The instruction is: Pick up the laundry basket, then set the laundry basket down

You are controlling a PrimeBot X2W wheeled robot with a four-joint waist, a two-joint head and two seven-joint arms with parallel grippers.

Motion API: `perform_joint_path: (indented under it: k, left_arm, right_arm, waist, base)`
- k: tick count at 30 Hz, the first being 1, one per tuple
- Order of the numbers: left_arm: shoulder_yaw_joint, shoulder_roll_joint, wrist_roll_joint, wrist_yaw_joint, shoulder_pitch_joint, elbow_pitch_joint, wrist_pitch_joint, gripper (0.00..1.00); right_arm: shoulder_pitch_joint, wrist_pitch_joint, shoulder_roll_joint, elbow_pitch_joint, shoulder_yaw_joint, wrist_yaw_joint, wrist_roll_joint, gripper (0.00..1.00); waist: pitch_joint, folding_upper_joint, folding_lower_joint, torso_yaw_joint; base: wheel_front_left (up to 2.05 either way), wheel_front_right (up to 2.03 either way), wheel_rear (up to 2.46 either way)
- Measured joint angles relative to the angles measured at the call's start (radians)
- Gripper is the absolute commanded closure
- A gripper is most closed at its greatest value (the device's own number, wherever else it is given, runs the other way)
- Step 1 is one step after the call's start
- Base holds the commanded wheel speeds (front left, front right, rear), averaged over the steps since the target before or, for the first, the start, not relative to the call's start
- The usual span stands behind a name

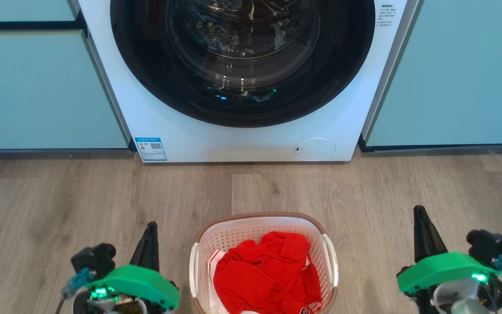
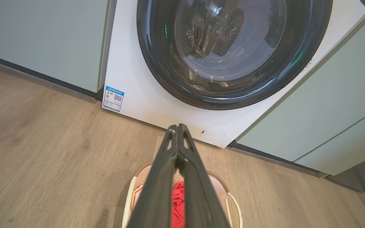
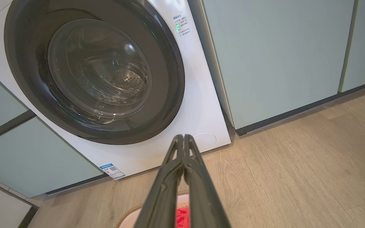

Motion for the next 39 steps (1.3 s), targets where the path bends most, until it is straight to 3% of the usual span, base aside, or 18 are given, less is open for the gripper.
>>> perform_joint_path:
  k: [39]
  left_arm:
    - [0.098, 0.004, -0.407, -0.059, -0.024, 0.009, 0.097, 1.0]
  right_arm:
    - [-0.024, 0.104, -0.002, 0.041, -0.052, 0.0, 0.42, 1.0]
  waist:
    - [0.016, 0.0, 0.0, -0.024]
  base:
    - [0.0, 0.0, 0.0]
